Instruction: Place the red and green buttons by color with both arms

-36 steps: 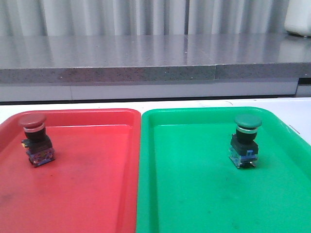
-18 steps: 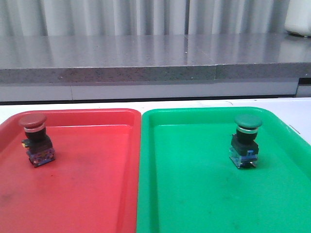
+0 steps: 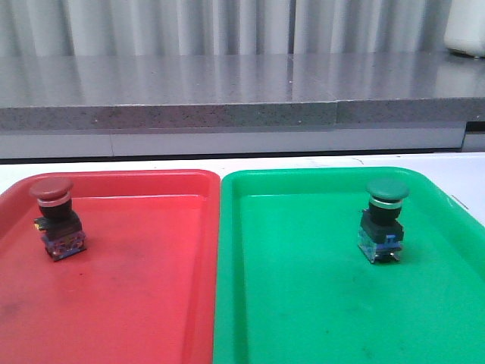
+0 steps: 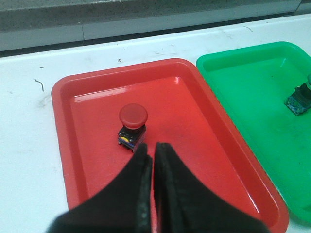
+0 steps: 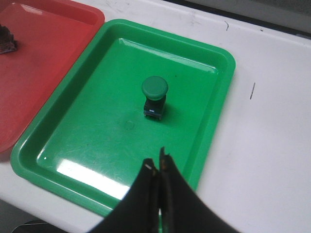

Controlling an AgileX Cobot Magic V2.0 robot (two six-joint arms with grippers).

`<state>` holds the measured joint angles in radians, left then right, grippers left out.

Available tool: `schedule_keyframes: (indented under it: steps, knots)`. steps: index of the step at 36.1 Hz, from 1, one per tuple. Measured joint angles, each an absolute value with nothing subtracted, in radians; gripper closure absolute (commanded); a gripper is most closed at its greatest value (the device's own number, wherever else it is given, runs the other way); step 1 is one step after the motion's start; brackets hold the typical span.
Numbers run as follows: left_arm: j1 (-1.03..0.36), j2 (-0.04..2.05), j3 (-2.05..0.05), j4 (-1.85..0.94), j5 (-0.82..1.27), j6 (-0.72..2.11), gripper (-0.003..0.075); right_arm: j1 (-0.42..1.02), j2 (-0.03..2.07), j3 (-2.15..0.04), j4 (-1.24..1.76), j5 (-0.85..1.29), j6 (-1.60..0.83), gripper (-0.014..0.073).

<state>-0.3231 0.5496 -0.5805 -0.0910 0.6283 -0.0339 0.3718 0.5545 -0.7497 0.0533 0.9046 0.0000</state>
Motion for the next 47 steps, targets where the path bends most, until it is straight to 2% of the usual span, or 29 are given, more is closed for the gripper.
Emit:
schedule_keyframes:
  steps: [23, 41, 47]
  knots:
    - [-0.316, 0.498, -0.546, -0.091, 0.625, -0.033, 0.074, 0.372, 0.555, -0.748, 0.053, 0.907, 0.0, 0.0701]
    - [-0.187, 0.214, -0.404, -0.091, 0.624, -0.033, 0.074, 0.372, 0.555, -0.748, 0.053, 0.907, 0.0, 0.0701]
    - [-0.125, 0.13, -0.307, -0.076, 0.493, -0.033, 0.074, 0.372, 0.555, -0.748, 0.053, 0.907, 0.0, 0.0701]
